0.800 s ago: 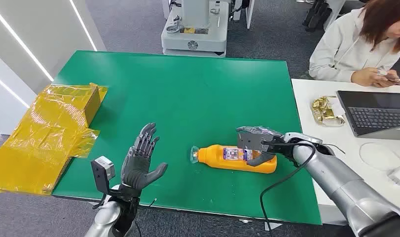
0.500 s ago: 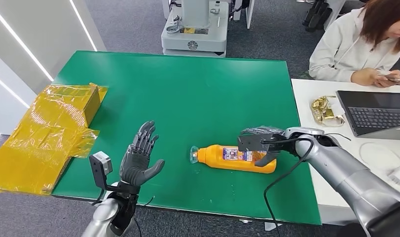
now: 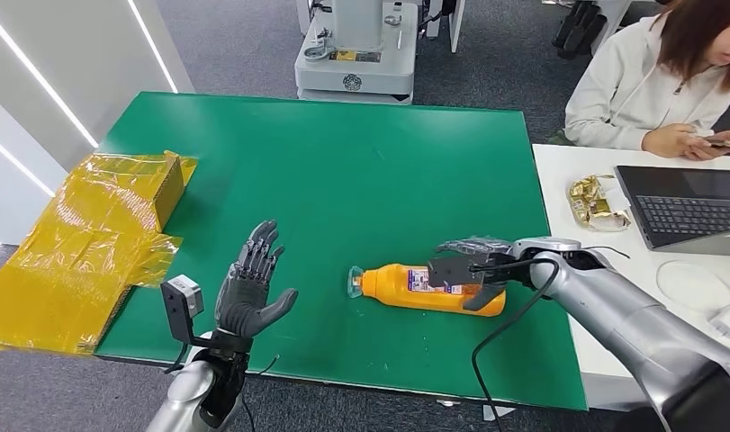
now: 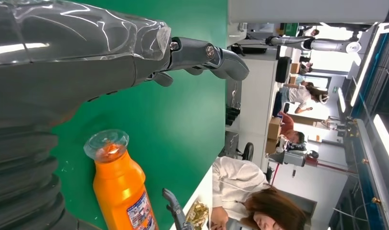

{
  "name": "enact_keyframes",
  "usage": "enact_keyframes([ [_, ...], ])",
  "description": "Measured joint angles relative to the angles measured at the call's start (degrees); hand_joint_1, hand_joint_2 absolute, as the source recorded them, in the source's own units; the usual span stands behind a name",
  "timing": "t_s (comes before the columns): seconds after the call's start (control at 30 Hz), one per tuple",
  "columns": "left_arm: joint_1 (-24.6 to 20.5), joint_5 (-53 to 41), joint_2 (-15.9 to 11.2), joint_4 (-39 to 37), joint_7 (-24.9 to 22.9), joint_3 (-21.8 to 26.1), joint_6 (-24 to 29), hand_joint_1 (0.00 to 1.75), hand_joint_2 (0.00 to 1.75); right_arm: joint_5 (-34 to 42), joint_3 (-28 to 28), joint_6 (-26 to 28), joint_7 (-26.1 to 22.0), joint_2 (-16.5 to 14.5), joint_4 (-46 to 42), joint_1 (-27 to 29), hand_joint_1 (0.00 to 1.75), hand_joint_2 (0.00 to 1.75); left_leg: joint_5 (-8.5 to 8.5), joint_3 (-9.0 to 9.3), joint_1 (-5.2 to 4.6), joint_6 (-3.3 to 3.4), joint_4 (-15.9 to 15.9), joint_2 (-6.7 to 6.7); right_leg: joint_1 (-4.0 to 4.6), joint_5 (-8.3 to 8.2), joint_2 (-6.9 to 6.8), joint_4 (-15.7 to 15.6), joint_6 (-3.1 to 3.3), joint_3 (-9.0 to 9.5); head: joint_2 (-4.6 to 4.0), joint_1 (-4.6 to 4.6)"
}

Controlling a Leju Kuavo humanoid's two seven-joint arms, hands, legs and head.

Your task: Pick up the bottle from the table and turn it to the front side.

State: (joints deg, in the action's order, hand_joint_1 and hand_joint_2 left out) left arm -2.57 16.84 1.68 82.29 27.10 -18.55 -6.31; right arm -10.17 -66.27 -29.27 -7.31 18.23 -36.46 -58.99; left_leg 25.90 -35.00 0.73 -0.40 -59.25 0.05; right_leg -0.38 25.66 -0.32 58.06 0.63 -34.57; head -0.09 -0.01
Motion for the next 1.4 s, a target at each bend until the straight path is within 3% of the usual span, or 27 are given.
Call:
enact_keyframes([
  [0.3,0.1,0.9,0.3,0.0,-0.6,0.3,-0.1,0.0,1.75,-1.3,-3.7,-4.0,2.5,0.0,0.6,0.0,0.0,1.75,0.0,0.02,0.01,0.0,0.0,0.01,0.01,0.0,0.02,0.0,0.0,-0.01,0.0,-0.01],
  [0.43,0.4,0.6,0.6,0.0,-0.9,0.5,-0.1,0.0,1.75,-1.4,-5.2,-3.2,3.7,0.3,0.5,-0.2,0.0,1.75,0.0,0.02,0.01,0.0,0.0,0.01,0.01,0.0,0.02,0.0,0.0,-0.01,0.0,-0.01],
  [0.5,0.6,-0.1,0.6,0.0,-1.0,0.6,-0.1,0.0,1.75,-2.0,-6.0,-1.4,3.9,0.5,0.5,0.0,0.33,1.75,0.0,0.02,0.01,0.0,0.0,0.0,0.01,0.0,0.0,0.0,0.0,-0.01,0.0,-0.01],
  [0.57,0.7,-1.0,0.6,0.0,-1.0,0.7,0.1,0.0,1.75,-3.6,-6.6,2.3,4.0,0.8,0.3,0.7,1.1,1.75,0.0,0.02,0.01,0.0,0.0,0.0,0.01,0.0,0.0,0.0,0.0,0.0,0.0,-0.01],
  [0.6,0.9,-1.5,0.6,0.0,-0.9,0.8,0.2,0.0,1.75,-4.7,-6.8,4.7,4.1,1.0,0.1,1.3,1.39,1.75,0.0,0.02,0.01,0.0,0.0,0.0,0.01,0.0,0.01,0.0,0.0,0.0,0.0,0.0],
  [0.63,1.1,-1.8,0.6,0.0,-0.8,1.0,0.2,0.0,1.75,-5.9,-6.9,7.0,4.1,1.2,-0.2,2.0,1.58,1.75,0.01,0.02,0.01,0.0,0.0,0.01,0.0,0.0,0.02,0.0,0.0,0.0,0.0,-0.01],
  [0.67,1.3,-2.1,0.6,0.0,-0.7,1.2,0.3,0.0,1.75,-7.1,-6.9,9.0,4.2,1.5,-0.6,2.6,1.63,1.75,0.02,0.03,0.0,0.0,0.0,0.03,0.0,0.0,0.05,0.0,0.0,0.0,0.0,-0.01],
  [0.77,1.8,-2.5,0.6,0.0,-0.6,1.6,0.3,0.0,1.75,-10.1,-7.0,12.3,4.6,2.2,-2.1,3.5,1.64,1.75,0.04,0.07,0.0,0.0,0.0,0.09,0.0,0.0,0.11,0.0,0.0,0.02,0.0,-0.01],
  [0.93,2.6,-2.8,0.7,0.0,-0.4,1.6,0.3,0.0,1.75,-12.0,-7.1,13.3,5.1,2.6,-3.5,4.0,1.68,1.75,0.03,0.11,0.01,0.0,0.0,0.09,0.01,0.0,0.11,0.0,0.0,0.04,0.0,-0.01],
  [1.2,3.1,-2.8,0.8,0.0,-0.3,1.6,0.3,0.0,1.75,-13.0,-6.8,15.7,4.9,3.4,-4.8,5.1,1.75,1.75,0.02,0.16,0.02,-0.02,0.0,0.09,0.01,0.0,0.11,0.0,0.0,0.06,0.0,-0.01],
  [1.4,3.2,-3.2,0.8,0.0,0.3,1.6,0.5,0.0,1.75,-10.2,-3.2,18.6,3.1,5.2,-7.0,8.8,1.75,1.75,0.04,0.21,0.02,0.0,0.0,0.07,0.01,0.01,0.09,-0.1,-0.01,0.14,0.0,-0.01],
])
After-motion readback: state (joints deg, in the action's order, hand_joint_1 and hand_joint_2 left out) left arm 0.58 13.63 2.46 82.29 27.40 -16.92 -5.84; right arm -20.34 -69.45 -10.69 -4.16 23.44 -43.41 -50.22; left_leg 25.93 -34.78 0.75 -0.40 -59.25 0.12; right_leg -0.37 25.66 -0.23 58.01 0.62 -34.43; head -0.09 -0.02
